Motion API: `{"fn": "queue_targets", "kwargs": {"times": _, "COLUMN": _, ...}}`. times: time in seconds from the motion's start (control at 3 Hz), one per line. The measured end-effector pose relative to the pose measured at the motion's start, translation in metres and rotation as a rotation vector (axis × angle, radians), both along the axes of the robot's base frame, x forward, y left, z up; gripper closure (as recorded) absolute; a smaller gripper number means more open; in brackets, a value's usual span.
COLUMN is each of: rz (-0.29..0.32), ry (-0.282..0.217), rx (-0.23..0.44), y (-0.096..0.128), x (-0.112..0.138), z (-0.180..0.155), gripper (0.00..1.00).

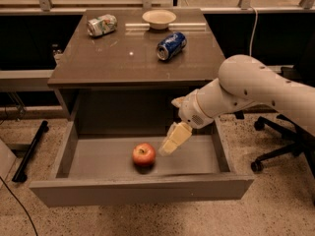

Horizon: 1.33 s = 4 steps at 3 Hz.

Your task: Pick apple from top drawer and place on counter

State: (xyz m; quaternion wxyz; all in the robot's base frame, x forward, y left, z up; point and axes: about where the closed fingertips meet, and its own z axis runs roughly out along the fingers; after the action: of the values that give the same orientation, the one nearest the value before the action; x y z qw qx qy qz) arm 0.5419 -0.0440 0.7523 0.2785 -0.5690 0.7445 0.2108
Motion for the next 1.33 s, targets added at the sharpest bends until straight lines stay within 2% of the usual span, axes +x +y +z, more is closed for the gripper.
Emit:
{"fn": "queue_targets", "kwargs": {"times": 0.67, "rz": -0.039, "ry": 0.076, "rx": 0.058, "y": 0.026, "x": 0.011, "z": -0.057, "gripper": 0.00}}
{"fn": "queue_targets", "kwargs": {"times": 1.0, "rz": -0.039, "ry": 0.131, "rx": 0.066, "y": 0.052, "x": 0.013, "z": -0.096, "gripper": 0.00}}
{"fn": "queue_targets", "kwargs": {"times": 1.33, "rz": -0.066, "ry": 0.162, "rx": 0.075, "y": 0.066, "x": 0.014, "z": -0.118, "gripper": 0.00}}
